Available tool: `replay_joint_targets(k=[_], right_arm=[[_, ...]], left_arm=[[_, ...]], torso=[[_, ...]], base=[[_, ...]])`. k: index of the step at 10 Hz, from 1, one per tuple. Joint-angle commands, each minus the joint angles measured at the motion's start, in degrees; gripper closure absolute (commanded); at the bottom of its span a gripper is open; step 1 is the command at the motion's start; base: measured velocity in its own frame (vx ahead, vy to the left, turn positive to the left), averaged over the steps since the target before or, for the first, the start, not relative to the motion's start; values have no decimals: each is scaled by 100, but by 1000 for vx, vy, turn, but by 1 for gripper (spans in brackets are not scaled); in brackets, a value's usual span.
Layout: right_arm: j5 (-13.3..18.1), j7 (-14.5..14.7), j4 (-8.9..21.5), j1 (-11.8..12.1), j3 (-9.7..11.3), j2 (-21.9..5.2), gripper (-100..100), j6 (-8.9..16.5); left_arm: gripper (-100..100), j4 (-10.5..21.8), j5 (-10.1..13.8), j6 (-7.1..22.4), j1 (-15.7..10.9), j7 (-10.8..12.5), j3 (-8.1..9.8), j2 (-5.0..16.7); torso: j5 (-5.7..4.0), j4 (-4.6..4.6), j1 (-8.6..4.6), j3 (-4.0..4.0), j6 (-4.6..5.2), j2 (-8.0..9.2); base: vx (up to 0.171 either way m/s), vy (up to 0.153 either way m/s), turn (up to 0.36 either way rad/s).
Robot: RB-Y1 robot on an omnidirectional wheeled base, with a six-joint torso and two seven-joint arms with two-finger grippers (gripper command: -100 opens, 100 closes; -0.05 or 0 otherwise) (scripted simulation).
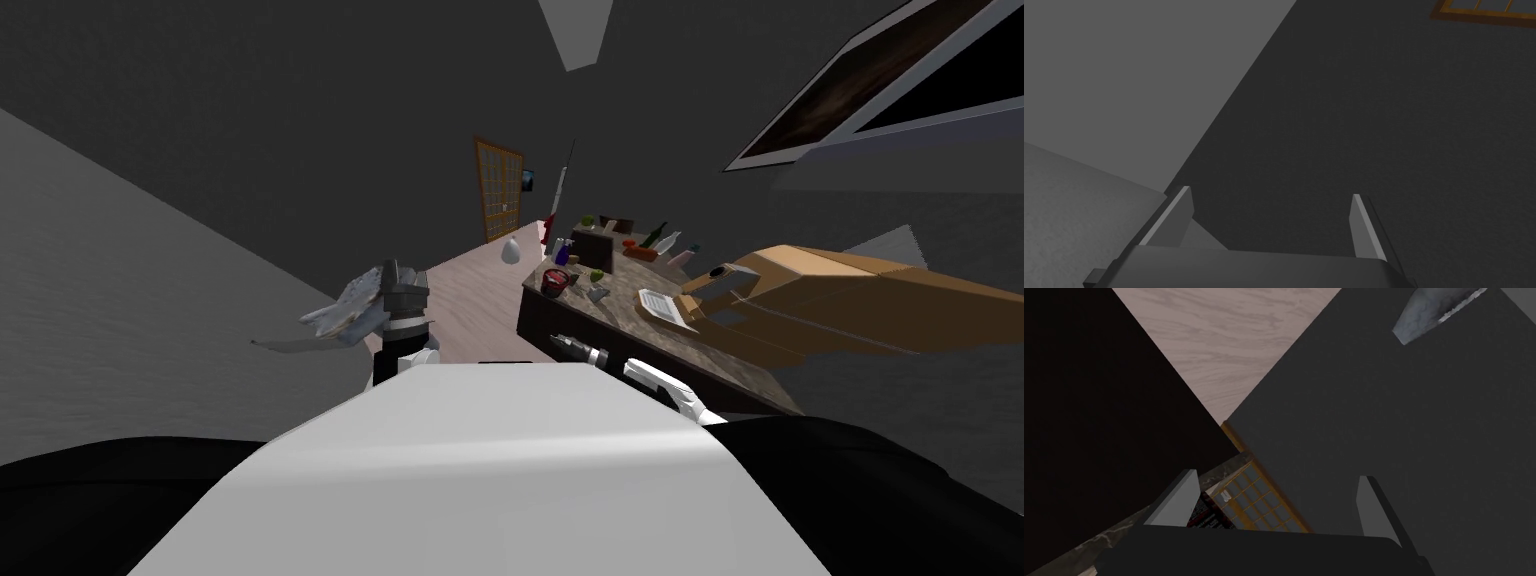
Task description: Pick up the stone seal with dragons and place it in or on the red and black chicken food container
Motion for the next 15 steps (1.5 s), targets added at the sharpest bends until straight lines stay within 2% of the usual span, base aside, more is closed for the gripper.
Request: replay_joint_targets(k=[1,2,3,4,5,6,8,9,10,11,12,13,14,15], right_arm=[[2,-13,-3,4,5,-197,-100,20],[108,42,238,-41,165,-413,-100,-1],[108,42,238,-41,165,-578,-100,-1],[215,100,423,-90,325,-787,-100,-21],[215,100,477,-90,325,-966,-100,-21],[323,161,664,-142,483,-1149,-100,-42],[323,161,714,-142,483,-1416,-100,-42],[431,225,946,-198,639,-1617,-100,-63],[431,225,946,-198,639,-1780,-100,-63],[539,291,1171,-257,792,-1944,-100,-86],[539,291,1171,-257,792,-2125,-100,-86],[647,359,1388,-318,941,-2347,-100,-109],[647,359,1388,-318,941,-2504,-100,-109],[753,429,1596,-383,1086,-2675,-100,-132]], left_arm=[[0,0,0,0,0,0,0,0],[0,0,0,0,0,0,0,0],[0,0,0,0,-1,0,0,0],[0,0,0,0,0,0,0,0],[0,0,0,0,0,0,0,0],[0,0,0,0,0,0,0,0],[0,0,0,0,1,0,0,0],[0,0,0,0,1,0,0,0],[0,0,0,0,0,0,0,0],[0,0,0,0,1,0,0,0],[0,0,0,0,1,0,0,0],[0,0,0,0,1,0,0,0],[0,0,0,0,1,0,0,0],[0,0,0,0,1,0,0,0]], torso=[[0,0,0,0,0,0],[0,0,0,0,1,0],[0,-1,1,-2,-3,-3],[0,-1,1,-2,1,-3],[0,-2,2,-4,-2,-7],[0,-2,1,-5,0,-9],[0,-3,0,-8,0,-14],[0,-2,2,-4,3,-6],[0,-2,3,-7,-2,-12],[0,-3,3,-9,0,-15],[0,-5,3,-14,-1,-24],[1,-5,4,-14,0,-23],[0,-6,3,-14,-1,-25],[0,-5,3,-14,0,-23]], base=[[0,1,-11],[6,10,148],[8,5,77],[20,10,142],[22,5,68],[39,5,125],[22,4,34],[32,13,108],[38,7,88],[68,12,139],[57,7,69],[61,7,122],[54,4,63],[94,-4,126]])
